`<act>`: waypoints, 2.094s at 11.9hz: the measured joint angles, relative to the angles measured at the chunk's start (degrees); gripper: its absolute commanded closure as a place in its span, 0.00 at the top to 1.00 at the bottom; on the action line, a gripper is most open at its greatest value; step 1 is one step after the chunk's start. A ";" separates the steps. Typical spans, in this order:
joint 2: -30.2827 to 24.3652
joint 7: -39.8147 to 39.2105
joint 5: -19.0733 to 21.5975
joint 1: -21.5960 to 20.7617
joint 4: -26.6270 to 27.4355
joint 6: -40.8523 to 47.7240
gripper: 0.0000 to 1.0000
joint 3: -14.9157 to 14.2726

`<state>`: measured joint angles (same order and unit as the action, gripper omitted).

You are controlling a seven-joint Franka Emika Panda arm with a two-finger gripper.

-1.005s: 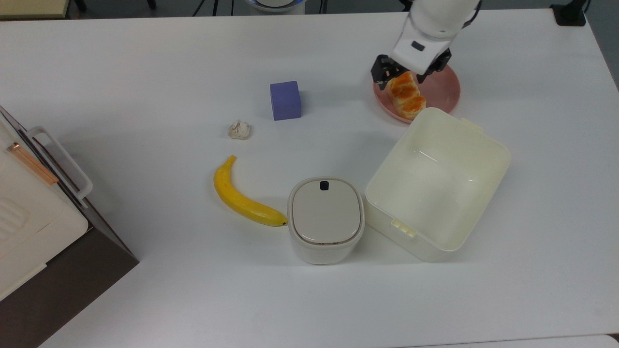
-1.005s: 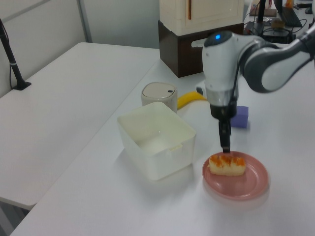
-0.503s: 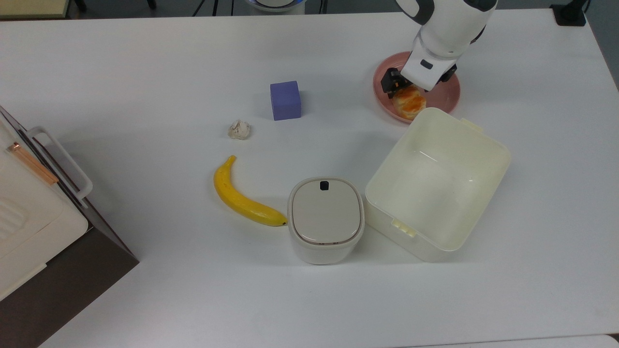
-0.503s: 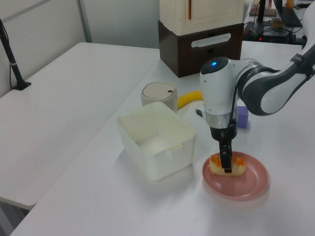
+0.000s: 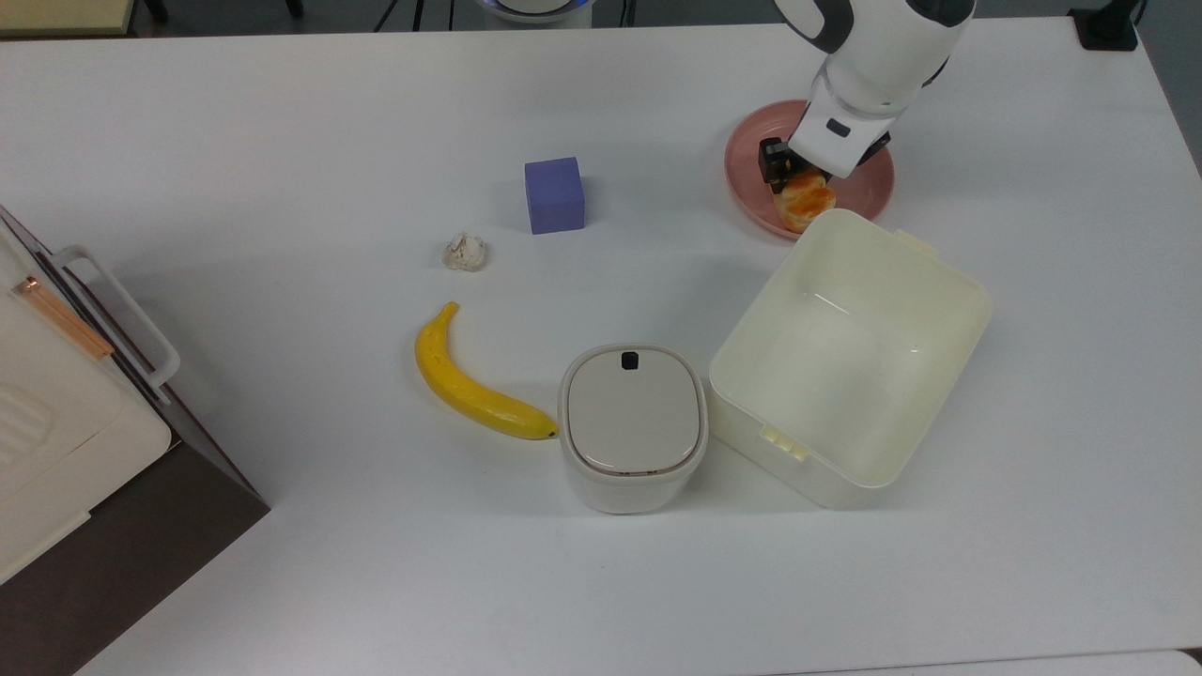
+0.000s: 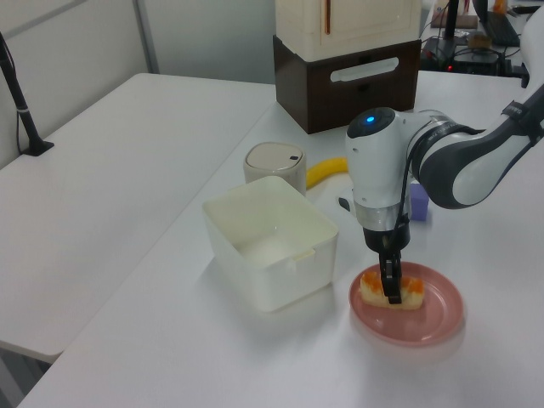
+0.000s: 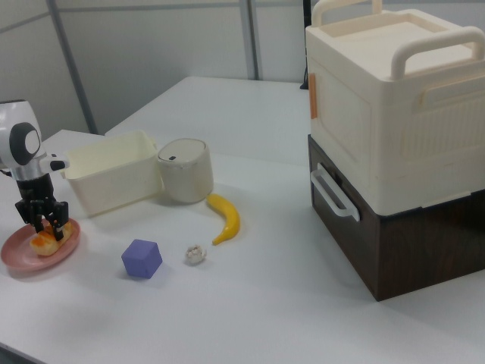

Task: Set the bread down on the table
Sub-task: 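Lower the gripper and close it on the orange-topped bread slice, then carry the bread off the plate and set it beside the purple cube, then open the gripper and raise it away from the bread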

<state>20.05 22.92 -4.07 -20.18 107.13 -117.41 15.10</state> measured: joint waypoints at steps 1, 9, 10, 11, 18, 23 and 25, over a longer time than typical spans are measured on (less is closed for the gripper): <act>-0.06 0.00 0.00 0.00 -0.05 0.00 0.53 0.00; -6.43 -11.12 -0.14 3.54 -2.72 6.52 0.58 -6.25; -6.38 -13.98 -0.15 4.29 -2.71 6.52 0.63 -8.98; -6.18 -16.54 -0.15 4.85 -2.69 6.52 0.81 -11.69; -5.29 -19.88 -0.14 6.09 -4.48 7.89 1.00 -15.54; -11.90 -20.00 -0.14 12.20 -12.94 19.03 1.00 -15.65; -14.15 -19.86 -0.13 13.95 -13.14 19.03 1.00 -15.62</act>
<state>5.90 3.06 -4.20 -6.23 93.99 -98.38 -0.52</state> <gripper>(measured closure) 0.000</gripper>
